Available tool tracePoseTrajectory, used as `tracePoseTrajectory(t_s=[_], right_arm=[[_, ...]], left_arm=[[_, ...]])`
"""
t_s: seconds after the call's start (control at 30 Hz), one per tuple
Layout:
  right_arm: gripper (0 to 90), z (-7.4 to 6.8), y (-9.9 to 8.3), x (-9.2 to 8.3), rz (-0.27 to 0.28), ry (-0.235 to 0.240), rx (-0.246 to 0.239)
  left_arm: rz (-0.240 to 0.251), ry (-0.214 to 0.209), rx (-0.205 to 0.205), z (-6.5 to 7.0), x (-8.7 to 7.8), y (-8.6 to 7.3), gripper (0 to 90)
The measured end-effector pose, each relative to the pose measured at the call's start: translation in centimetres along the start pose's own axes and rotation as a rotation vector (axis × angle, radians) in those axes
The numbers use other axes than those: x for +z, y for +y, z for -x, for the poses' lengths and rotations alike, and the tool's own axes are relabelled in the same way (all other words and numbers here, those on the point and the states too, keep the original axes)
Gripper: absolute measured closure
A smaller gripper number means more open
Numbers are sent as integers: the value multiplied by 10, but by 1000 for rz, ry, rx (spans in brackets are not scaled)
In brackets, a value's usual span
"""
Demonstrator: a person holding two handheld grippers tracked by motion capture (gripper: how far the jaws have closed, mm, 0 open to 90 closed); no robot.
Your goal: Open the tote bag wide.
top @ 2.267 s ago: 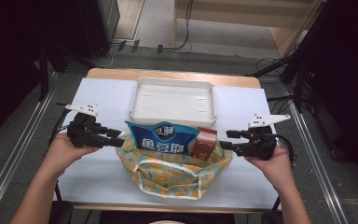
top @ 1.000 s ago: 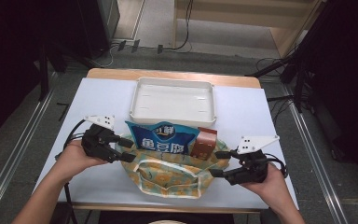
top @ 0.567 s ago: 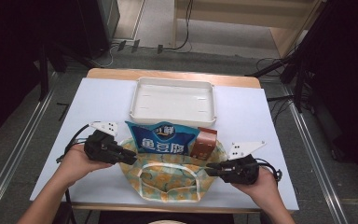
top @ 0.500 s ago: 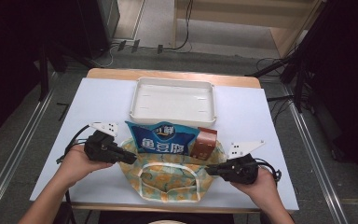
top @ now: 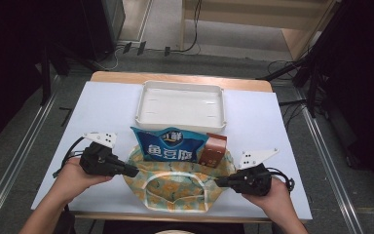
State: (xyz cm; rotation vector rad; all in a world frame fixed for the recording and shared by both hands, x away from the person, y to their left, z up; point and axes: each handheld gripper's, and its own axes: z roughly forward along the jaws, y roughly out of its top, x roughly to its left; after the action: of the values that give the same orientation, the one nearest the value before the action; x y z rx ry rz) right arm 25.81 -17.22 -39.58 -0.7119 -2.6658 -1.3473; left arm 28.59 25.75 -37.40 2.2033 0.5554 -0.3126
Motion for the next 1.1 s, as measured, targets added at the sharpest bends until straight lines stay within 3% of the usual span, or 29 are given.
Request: tracePoseTrajectory(t_s=[0.4,0.53,1.1], right_arm=[[900,5,-17,14,-29,12,53],[900,8,-22,21,-41,18,57],[900,17,-31,42,-35,28,53]], left_arm=[[-1,-21,-29,1,11,-17,900],[-27,-18,-42,-1,20,-23,900],[-17,-14,-96,-18,35,-39,900]])
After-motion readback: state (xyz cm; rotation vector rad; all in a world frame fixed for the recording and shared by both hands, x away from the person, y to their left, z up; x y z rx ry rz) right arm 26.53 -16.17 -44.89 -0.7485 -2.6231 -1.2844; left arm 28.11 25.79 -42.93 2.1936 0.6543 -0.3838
